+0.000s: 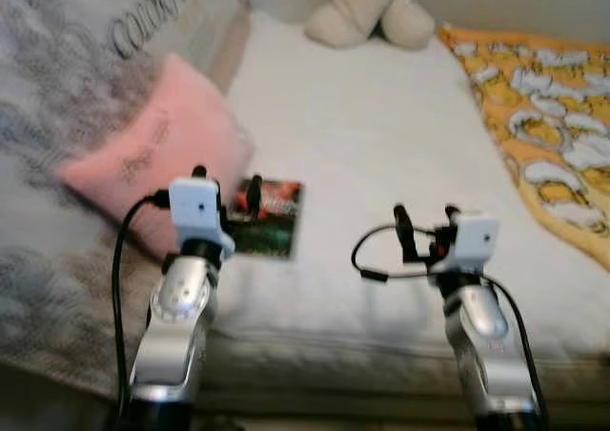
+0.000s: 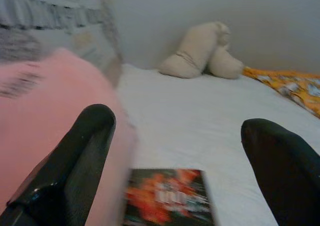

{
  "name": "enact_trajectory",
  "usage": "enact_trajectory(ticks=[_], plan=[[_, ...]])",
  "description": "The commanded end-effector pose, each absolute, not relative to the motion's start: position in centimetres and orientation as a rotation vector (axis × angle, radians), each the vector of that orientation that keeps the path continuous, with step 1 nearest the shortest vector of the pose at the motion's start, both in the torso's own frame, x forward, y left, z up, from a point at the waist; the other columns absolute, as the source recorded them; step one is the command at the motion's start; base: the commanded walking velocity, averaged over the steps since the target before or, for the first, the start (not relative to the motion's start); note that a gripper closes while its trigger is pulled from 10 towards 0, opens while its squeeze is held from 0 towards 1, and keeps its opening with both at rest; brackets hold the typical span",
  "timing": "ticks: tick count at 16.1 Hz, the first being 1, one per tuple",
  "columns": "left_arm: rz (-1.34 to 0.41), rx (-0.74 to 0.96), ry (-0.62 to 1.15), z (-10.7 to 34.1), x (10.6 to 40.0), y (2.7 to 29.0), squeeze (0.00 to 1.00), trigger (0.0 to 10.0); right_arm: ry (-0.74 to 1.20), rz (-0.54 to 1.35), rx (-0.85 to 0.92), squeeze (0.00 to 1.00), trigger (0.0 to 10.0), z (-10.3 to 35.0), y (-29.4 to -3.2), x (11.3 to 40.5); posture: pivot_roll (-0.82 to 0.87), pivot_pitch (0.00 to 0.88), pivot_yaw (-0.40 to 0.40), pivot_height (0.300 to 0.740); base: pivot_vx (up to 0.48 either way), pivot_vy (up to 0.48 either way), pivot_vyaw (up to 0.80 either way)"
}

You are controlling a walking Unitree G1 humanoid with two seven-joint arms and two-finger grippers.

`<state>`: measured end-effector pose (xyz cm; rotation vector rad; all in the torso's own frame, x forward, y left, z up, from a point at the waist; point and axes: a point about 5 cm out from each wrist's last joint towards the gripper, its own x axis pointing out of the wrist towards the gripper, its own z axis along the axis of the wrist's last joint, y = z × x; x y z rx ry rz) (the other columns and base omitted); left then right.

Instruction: Clean up the room

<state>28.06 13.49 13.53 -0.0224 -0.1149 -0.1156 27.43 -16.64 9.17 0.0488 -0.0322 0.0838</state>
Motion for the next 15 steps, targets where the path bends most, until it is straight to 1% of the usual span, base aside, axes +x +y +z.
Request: enact_trajectory(ticks=[1,3,7,12,14,15], plan=[[-0.153,-0.032,-0.133,14.1,28.5,12.5,0.00,10.0,-0.021,0.053,0.022,0.00,10.0,9.0,-17.8,27.3,0.03,0.000,-0.041,0.740,0.240,-0.412,0.00],[-0.169,-0.054,-0.137,14.1,28.9,11.7,0.00,10.0,-0.024,0.051,-0.007,0.00,10.0,9.4,-18.5,27.4,0.01,0.000,-0.059,0.740,0.266,-0.398,0.00],[-0.182,-0.066,-0.113,13.6,28.8,11.4,0.00,10.0,-0.004,0.064,-0.027,0.00,10.0,9.4,-18.8,27.4,0.01,0.000,-0.059,0.740,0.270,-0.394,0.00],[-0.155,-0.069,-0.095,13.3,28.9,12.0,0.00,10.0,-0.004,0.032,-0.007,0.00,10.0,9.4,-18.5,28.2,0.02,0.000,-0.059,0.740,0.284,-0.384,0.00],[-0.136,-0.091,-0.078,13.0,28.7,12.2,0.00,10.0,-0.008,0.000,0.026,0.00,10.0,9.4,-18.9,28.2,0.02,0.000,-0.058,0.740,0.313,-0.362,0.00],[-0.133,-0.113,-0.046,12.4,28.6,12.5,0.00,10.0,-0.012,-0.043,0.118,0.00,10.0,9.4,-19.6,27.9,0.01,0.000,-0.058,0.740,0.311,-0.364,0.00]])
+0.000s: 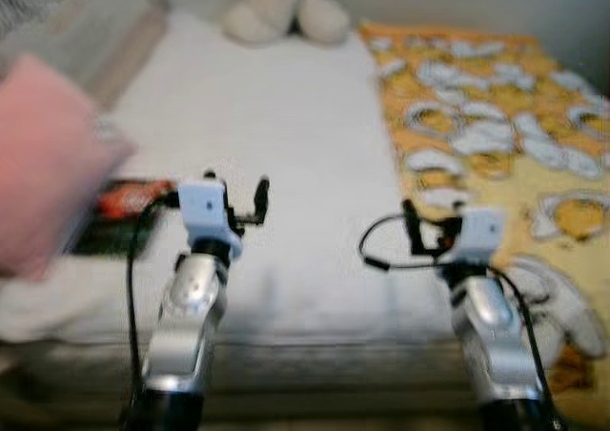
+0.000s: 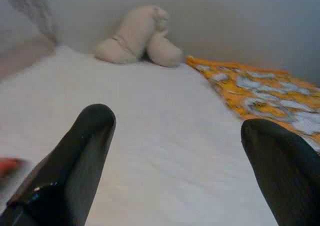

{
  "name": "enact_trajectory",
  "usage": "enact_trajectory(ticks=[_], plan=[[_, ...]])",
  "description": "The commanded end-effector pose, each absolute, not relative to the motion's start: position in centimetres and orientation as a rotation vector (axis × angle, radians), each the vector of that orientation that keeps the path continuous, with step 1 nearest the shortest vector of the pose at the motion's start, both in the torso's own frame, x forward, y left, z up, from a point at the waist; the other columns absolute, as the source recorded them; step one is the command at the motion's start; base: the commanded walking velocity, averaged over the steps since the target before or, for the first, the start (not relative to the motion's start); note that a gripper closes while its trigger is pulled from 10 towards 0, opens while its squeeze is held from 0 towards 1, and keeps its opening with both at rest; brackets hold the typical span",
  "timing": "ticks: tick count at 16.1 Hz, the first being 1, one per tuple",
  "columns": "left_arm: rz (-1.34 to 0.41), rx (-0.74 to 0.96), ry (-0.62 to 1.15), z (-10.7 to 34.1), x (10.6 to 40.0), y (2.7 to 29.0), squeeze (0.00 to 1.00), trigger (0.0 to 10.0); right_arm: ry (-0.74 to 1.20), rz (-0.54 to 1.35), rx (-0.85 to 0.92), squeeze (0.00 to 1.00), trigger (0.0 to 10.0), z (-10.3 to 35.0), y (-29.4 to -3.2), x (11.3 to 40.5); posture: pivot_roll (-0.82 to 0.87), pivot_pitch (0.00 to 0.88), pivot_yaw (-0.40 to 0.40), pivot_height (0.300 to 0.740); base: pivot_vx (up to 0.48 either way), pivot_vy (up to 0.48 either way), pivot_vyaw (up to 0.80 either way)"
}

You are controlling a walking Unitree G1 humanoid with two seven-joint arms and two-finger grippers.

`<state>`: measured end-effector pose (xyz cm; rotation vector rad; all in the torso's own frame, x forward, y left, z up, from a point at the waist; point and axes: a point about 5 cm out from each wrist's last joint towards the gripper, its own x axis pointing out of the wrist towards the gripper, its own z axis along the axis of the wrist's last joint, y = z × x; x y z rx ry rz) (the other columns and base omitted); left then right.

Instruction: Clean up the room

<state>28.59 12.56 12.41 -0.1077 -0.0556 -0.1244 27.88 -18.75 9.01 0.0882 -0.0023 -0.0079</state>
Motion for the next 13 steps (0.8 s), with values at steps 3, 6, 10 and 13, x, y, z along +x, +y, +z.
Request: enact_trajectory(ticks=[3,6,10,13], plan=[[-0.161,-0.099,-0.028,11.8,28.1,12.7,0.00,10.0,-0.028,-0.042,0.073,0.00,10.0,9.5,-19.7,27.3,0.00,0.000,-0.059,0.740,0.312,-0.361,0.00],[-0.236,-0.006,0.037,9.5,24.2,14.9,0.00,10.0,-0.056,-0.061,-0.020,0.00,10.0,9.4,-20.5,23.7,0.00,0.000,-0.072,0.740,0.262,-0.397,0.00],[-0.256,-0.037,-0.016,10.6,24.8,14.2,0.00,10.0,0.009,-0.049,-0.095,0.00,10.0,8.4,-21.4,22.7,0.01,0.000,-0.061,0.740,0.311,-0.361,0.00],[-0.112,-0.025,-0.020,11.5,27.8,16.0,0.00,10.0,-0.037,-0.047,-0.050,0.00,10.0,9.5,-20.0,24.8,0.01,0.000,-0.055,0.740,0.114,-0.111,-0.52]])
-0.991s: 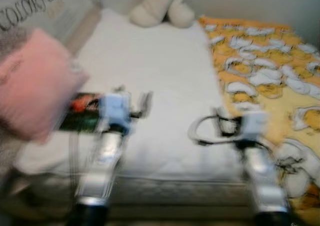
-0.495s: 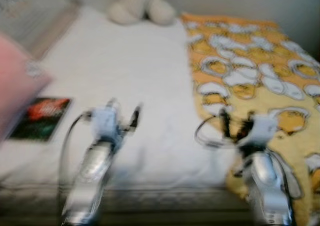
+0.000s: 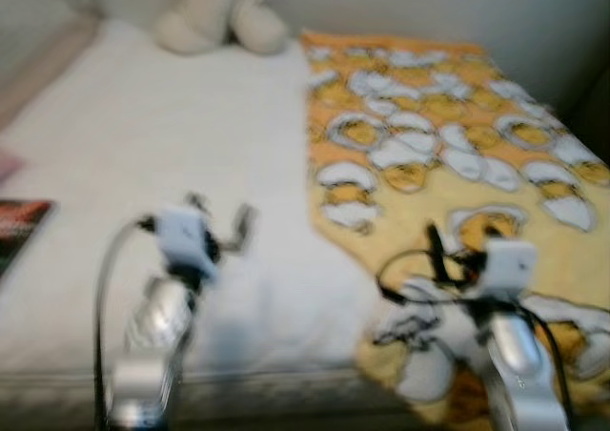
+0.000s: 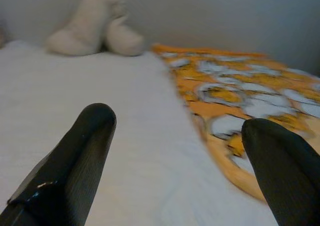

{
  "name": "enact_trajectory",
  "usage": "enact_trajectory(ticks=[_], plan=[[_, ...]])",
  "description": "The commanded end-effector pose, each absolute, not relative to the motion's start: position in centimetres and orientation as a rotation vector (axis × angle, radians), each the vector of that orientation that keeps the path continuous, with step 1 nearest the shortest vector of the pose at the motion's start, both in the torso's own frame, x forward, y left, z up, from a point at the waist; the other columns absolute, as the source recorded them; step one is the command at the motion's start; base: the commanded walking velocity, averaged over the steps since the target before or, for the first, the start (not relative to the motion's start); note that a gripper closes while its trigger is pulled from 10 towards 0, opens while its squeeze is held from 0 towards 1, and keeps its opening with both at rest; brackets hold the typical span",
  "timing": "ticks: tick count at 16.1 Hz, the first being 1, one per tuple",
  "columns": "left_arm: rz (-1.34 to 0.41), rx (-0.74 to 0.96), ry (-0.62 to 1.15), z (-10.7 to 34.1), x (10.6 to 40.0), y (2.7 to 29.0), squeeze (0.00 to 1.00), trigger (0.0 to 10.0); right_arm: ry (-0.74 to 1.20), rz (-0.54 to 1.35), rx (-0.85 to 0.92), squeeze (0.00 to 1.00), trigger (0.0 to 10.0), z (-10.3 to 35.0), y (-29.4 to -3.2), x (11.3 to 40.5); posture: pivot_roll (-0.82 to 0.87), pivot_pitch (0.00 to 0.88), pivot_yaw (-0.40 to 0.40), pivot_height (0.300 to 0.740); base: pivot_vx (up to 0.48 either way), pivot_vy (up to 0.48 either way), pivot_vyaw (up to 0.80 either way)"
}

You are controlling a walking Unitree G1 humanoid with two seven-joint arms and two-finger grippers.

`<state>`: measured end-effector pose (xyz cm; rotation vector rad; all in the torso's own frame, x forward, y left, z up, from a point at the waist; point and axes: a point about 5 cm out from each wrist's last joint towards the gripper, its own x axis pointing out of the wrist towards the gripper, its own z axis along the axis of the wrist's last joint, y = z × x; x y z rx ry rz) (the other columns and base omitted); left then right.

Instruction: Clean up the room

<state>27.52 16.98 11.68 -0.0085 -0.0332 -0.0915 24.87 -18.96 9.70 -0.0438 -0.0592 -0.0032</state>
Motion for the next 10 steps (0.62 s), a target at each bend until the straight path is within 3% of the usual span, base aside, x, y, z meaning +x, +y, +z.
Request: enact_trajectory(ticks=[1,4,10], plan=[[-0.118,-0.025,-0.026,11.6,27.9,15.9,0.00,10.0,-0.039,-0.047,-0.049,0.00,10.0,9.5,-20.1,24.9,0.01,0.000,-0.055,0.740,0.000,0.000,-0.78],[-0.228,0.019,-0.007,11.2,27.7,14.4,0.00,10.0,-0.026,-0.053,-0.061,0.00,10.0,9.2,-20.3,25.4,0.01,0.000,-0.047,0.740,0.000,0.000,-0.78],[-0.236,0.007,0.013,11.0,28.2,14.7,0.00,10.0,-0.010,-0.029,-0.034,0.00,10.0,8.6,-19.5,24.8,-0.01,0.000,-0.037,0.740,0.000,0.000,-0.78]])
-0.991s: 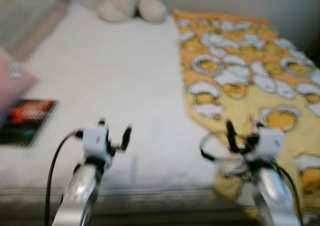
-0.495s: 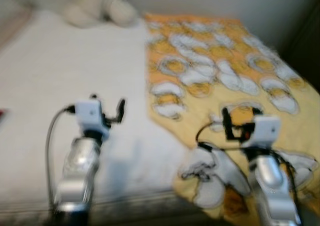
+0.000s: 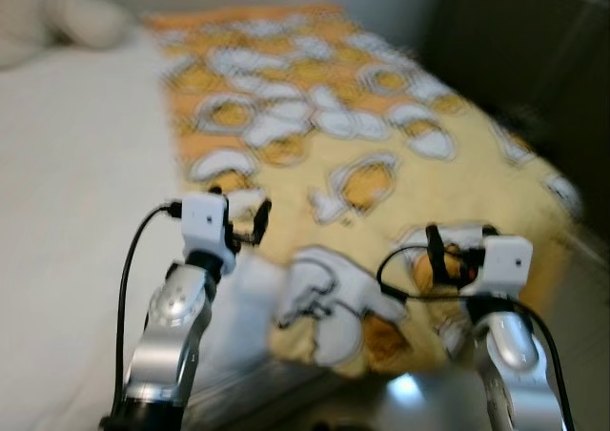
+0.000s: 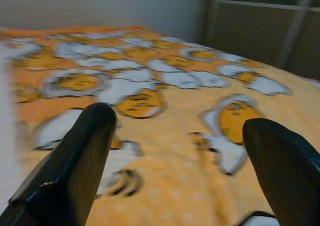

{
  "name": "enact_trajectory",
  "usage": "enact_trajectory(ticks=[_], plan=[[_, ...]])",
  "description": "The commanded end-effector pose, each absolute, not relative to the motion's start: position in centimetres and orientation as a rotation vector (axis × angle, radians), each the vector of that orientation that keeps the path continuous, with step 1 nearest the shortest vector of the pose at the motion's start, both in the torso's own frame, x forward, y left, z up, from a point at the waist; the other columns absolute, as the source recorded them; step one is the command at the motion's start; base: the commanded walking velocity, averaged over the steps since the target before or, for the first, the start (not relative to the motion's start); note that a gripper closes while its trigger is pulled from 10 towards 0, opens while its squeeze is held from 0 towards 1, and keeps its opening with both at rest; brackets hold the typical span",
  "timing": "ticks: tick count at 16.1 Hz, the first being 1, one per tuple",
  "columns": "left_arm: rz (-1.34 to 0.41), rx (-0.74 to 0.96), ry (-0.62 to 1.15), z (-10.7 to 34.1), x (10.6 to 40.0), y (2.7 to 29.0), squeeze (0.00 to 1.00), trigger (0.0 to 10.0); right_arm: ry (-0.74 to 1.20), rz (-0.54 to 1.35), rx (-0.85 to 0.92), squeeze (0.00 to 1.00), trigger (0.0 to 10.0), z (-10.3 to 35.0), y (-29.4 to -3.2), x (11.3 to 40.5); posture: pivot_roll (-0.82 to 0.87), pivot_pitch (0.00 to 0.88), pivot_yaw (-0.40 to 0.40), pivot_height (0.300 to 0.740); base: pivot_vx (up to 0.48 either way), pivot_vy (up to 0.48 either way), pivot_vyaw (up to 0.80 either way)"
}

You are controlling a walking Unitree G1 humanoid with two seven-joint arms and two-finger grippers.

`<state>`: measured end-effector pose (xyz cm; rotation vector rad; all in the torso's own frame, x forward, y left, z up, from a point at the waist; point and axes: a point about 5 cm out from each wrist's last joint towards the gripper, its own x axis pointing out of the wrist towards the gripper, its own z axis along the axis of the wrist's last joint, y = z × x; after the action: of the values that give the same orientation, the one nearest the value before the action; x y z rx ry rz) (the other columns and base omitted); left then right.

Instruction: Clean up the room

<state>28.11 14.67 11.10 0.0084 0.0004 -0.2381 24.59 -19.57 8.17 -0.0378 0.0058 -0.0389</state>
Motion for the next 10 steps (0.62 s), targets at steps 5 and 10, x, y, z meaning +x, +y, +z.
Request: enact_trajectory(ticks=[5,10], plan=[[-0.264,0.022,0.047,10.3,28.3,14.2,0.00,10.0,0.010,-0.004,-0.016,0.00,10.0,8.1,-19.2,24.5,-0.01,0.000,-0.038,0.740,0.000,0.384,-0.76],[-0.268,0.027,0.017,10.9,28.9,14.2,0.00,10.0,0.018,-0.007,-0.024,0.00,10.0,8.7,-19.2,26.0,-0.02,0.000,-0.036,0.740,0.000,0.000,-0.13]])
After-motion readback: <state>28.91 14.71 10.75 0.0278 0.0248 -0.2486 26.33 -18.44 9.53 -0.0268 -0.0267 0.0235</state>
